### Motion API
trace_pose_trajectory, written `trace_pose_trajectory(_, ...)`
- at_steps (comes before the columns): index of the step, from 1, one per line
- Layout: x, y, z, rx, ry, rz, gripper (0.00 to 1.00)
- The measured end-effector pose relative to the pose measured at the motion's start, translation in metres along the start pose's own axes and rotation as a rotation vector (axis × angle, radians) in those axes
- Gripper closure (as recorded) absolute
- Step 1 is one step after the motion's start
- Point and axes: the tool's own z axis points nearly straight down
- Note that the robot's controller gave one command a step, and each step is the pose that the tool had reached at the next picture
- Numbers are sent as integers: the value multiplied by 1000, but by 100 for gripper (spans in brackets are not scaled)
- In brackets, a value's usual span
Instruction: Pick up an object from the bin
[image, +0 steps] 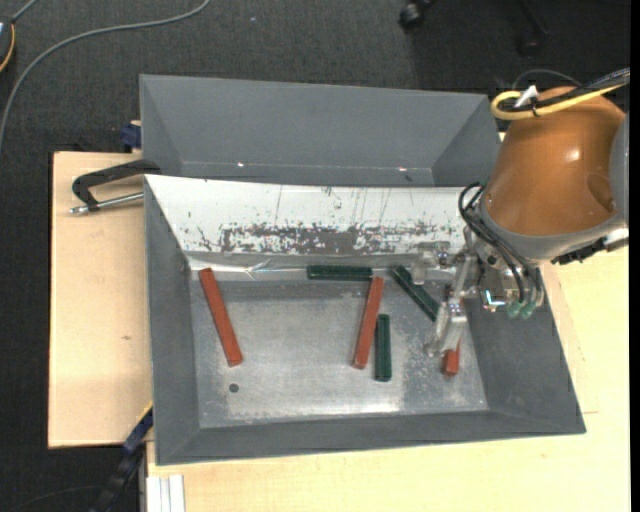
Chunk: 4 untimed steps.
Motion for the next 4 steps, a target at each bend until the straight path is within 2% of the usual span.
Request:
trace_pose_trajectory(1, -43, 35, 166, 1, -3, -660, 0)
trace_pose_trajectory(2, -51, 40, 133, 7, -15, -1035, 0)
trace_pose_trajectory(3, -56, 44, 134, 6, -12, -1362, 0)
trace_pose_trajectory(4, -63, 45, 164, 7, -10, -1594, 0)
